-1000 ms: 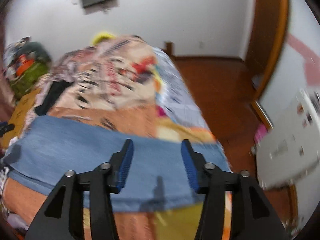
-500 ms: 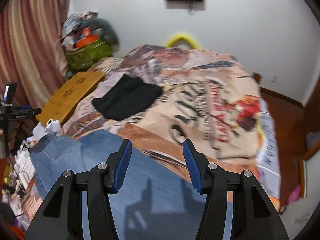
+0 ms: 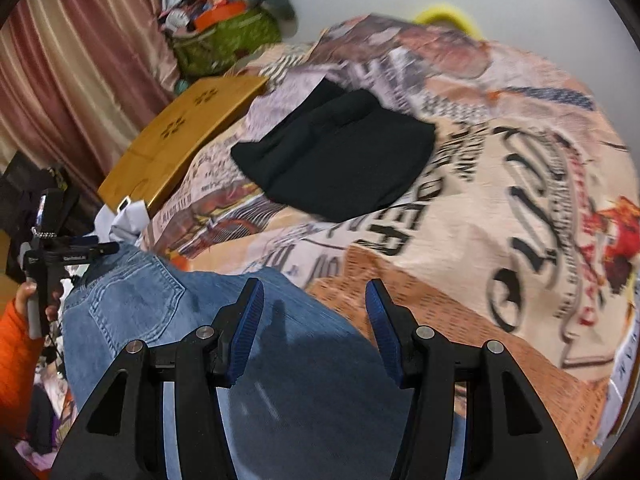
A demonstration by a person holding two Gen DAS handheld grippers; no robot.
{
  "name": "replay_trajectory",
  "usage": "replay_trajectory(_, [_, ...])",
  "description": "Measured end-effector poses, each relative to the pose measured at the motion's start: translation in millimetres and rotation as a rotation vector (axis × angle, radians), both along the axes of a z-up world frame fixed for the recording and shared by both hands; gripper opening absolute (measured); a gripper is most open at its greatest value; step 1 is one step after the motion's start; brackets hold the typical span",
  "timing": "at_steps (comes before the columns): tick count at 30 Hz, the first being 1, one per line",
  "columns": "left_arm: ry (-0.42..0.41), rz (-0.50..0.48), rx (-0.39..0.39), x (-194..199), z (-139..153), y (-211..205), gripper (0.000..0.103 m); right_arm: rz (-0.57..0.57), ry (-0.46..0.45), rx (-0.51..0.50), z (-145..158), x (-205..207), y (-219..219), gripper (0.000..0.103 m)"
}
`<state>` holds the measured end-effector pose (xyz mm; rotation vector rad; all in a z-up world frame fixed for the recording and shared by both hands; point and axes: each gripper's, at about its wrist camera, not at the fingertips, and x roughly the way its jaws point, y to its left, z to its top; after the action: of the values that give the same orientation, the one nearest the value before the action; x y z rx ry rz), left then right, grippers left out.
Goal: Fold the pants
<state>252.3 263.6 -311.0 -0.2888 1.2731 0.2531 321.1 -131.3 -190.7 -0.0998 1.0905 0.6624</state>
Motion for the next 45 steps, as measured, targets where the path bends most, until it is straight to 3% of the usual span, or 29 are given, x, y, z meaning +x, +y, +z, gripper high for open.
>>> replay_trajectory(4, [-0.001, -0.019, -0.005, -2.2, -4.2, -10.3, 0.069, 0.036, 0.078, -0.005, -19.8, 9.7, 15.0, 0.049])
replay_trajectory(6, [-0.015, -0.021, -0.039, -5.1, -3.1, -12.1, 0.053, 0.051, 0.106, -0.004, -26.9, 11.8, 20.7, 0.047])
replay_trajectory(9, [-0.017, -0.015, -0.129, -8.5, -5.2, -12.2, 0.026, 0.094, 0.130, -0.026, -36.1, 11.1, 32.5, 0.037])
replay_trajectory(11, [-0.013, -0.014, -0.126, -11.9, -4.7, -15.6, 0.017, 0.111, 0.127, -0.044, -39.8, 8.6, 37.3, 0.028])
replay_trajectory(12, [-0.012, -0.019, -0.114, -14.3, -3.8, -18.7, 0.009, 0.109, 0.115, -0.047, -40.6, 7.5, 38.8, 0.026])
replay_trajectory(14, [-0.013, -0.021, -0.066, -20.0, 0.5, -24.7, 0.005, 0.110, 0.090, -0.061, -41.1, 3.9, 41.6, 0.012])
replay_trajectory(16, [-0.026, -0.024, 0.035, -24.9, 8.5, -31.0, 0.004, 0.129, 0.043, -0.064, -37.6, -0.5, 44.5, 0.007])
replay_trajectory(17, [-0.039, -0.027, 0.108, -27.8, 16.2, -35.3, 0.004, 0.128, 0.011, -0.067, -34.3, -2.6, 45.4, 0.005])
replay_trajectory(22, [-0.098, -0.008, 0.250, -32.0, 45.3, -36.8, 0.004, 0.134, -0.138, -0.085, -17.6, -7.8, 51.8, 0.004])
replay_trajectory(26, [-0.104, 0.019, 0.254, -34.1, 45.0, -29.3, 0.009, 0.094, -0.136, -0.101, -13.0, 1.0, 53.6, 0.003])
replay_trajectory(29, [-0.046, 0.040, 0.226, -36.4, 28.6, -25.6, 0.015, 0.067, -0.105, -0.089, -5.6, 2.3, 46.3, 0.004])
replay_trajectory(31, [-0.039, 0.055, 0.213, -44.9, 28.8, -25.3, 0.028, 0.067, -0.080, -0.073, 0.8, -1.3, 37.2, 0.008])
replay_trajectory(33, [-0.051, 0.055, 0.202, -55.4, 36.7, -26.3, 0.064, 0.069, -0.101, -0.084, 8.8, -11.5, 28.7, 0.020])
replay_trajectory(35, [-0.075, 0.059, 0.186, -65.4, 44.7, -29.4, 0.083, 0.075, -0.143, -0.095, 17.3, -25.4, 20.8, 0.041])
replay_trajectory(36, [-0.086, 0.059, 0.170, -71.4, 49.9, -30.6, 0.091, 0.078, -0.159, -0.096, 20.8, -31.8, 17.7, 0.044])
replay_trajectory(38, [-0.083, 0.063, 0.126, -80.2, 55.1, -32.8, 0.097, 0.089, -0.172, -0.091, 25.7, -44.4, 11.7, 0.048])
replay_trajectory(45, [-0.074, 0.173, -0.068, -110.9, 47.4, -31.7, 0.097, 0.114, -0.171, -0.078, 22.9, -90.9, -4.4, 0.048])
